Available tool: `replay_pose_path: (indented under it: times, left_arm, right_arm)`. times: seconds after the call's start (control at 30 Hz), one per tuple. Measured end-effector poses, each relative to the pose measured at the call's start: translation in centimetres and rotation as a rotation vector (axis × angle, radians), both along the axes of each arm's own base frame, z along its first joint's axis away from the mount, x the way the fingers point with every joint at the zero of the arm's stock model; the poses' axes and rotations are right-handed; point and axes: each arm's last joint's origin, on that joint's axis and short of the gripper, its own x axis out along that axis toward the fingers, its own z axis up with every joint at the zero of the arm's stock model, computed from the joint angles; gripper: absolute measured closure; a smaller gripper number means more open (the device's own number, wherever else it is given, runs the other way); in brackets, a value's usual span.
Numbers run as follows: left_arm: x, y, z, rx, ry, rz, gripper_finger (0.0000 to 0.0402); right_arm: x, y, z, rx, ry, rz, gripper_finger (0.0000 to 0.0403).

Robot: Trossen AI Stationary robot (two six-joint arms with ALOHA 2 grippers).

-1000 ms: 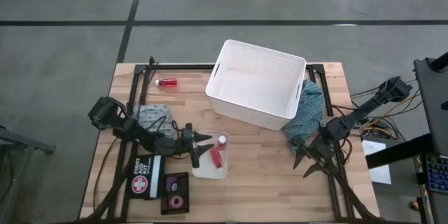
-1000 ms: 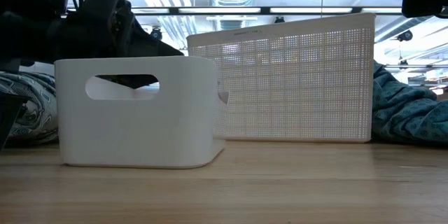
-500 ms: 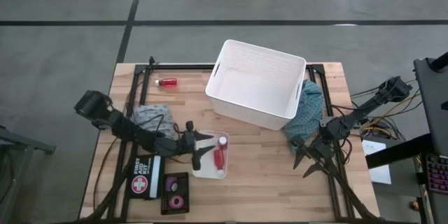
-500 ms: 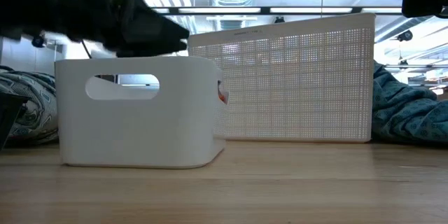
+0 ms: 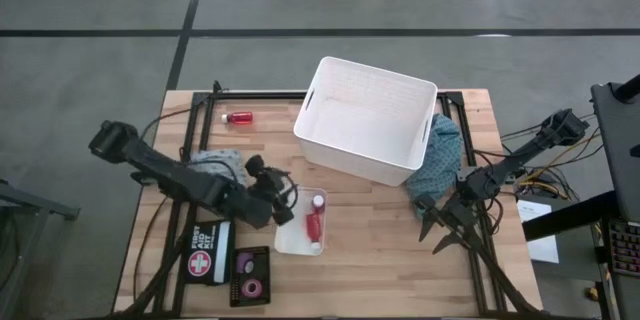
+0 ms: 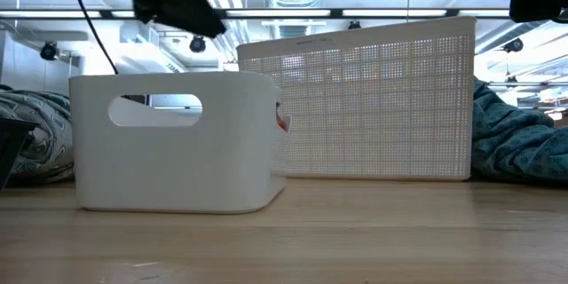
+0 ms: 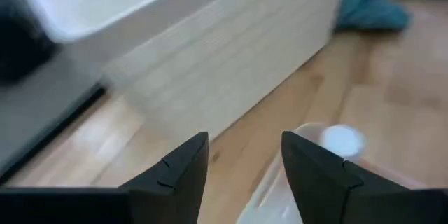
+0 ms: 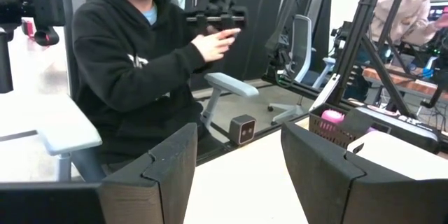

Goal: Pick & Place Medicine items
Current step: Put the red medicine bottle into the small white bin

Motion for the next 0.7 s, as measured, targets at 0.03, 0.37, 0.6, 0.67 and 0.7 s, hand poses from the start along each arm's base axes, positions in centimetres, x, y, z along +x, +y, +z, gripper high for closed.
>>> replay_pose_path:
  times: [0.03,0.37,0.6,0.67,0.7]
  left_arm:
    - [-0.3,0.6,0.3,-0.029,0.009,0.032,0.0218]
    - [-2.5,7.4,0.9,-0.254,0.087,0.270,0.0208]
    - [-2.7,9.6,1.4,-0.200,0.149,0.244,0.0195]
    - [-2.9,10.0,1.6,-0.193,0.147,0.249,0.0195]
    - [-3.0,10.3,1.8,-0.194,0.141,0.258,0.0196]
  right_arm:
    - [0.0,0.0,0.0,0.000,0.001,0.000,0.0197]
    - [0.0,0.0,-0.2,-0.011,0.019,0.000,0.0197]
    - [0.0,0.0,-0.2,-0.011,0.018,0.000,0.0197]
    - [0.0,0.0,-0.2,-0.010,0.020,0.000,0.0197]
    - [0.0,0.0,-0.2,-0.011,0.019,0.000,0.0197]
